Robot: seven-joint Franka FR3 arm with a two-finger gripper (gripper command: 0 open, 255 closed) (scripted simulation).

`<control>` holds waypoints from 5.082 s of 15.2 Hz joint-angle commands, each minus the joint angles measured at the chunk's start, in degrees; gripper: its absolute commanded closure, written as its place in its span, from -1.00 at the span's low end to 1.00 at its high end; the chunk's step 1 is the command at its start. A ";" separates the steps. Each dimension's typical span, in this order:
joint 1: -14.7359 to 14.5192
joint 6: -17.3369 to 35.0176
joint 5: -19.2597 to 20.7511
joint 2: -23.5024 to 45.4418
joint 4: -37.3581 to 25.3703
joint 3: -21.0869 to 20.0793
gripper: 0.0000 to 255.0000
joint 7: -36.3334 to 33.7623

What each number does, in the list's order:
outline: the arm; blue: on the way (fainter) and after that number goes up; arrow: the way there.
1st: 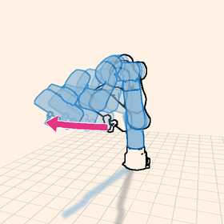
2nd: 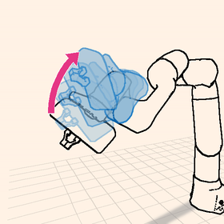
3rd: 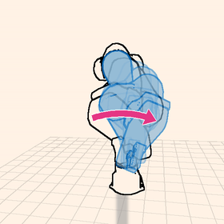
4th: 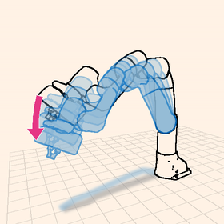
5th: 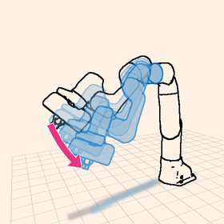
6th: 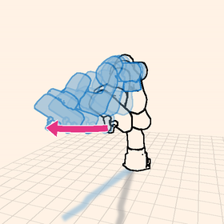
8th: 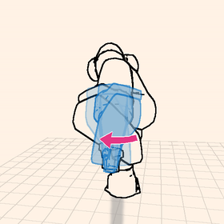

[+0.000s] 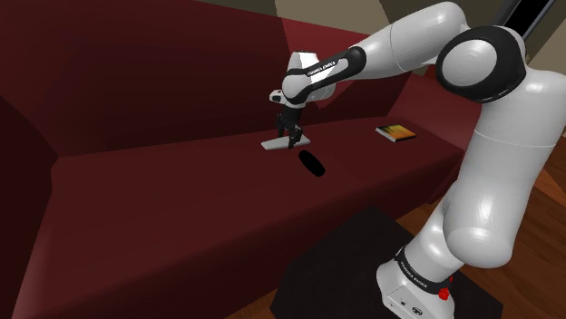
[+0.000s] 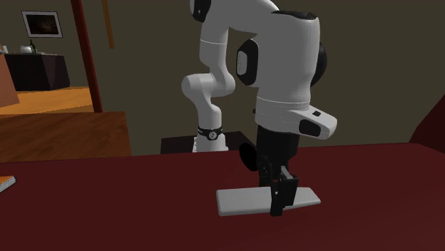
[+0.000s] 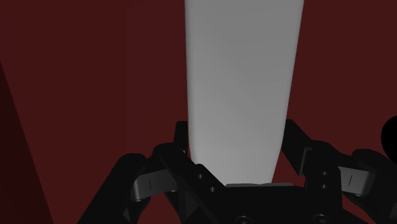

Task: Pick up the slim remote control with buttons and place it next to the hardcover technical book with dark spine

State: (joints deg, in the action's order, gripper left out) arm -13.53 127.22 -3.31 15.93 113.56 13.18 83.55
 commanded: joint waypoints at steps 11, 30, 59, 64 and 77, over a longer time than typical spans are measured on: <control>-0.14 -2.67 0.51 -1.64 -1.07 0.17 1.00 -0.30; 2.70 -10.34 2.69 -9.88 -0.78 3.10 1.00 4.41; 24.00 -10.40 -0.07 -7.08 -3.42 21.22 1.00 44.86; 25.95 -8.10 -2.12 -4.10 -3.55 21.69 1.00 48.16; 26.89 -0.88 -5.25 0.14 0.19 20.66 1.00 50.06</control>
State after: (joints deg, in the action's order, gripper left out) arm 13.34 126.15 -8.50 16.01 113.65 33.86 133.57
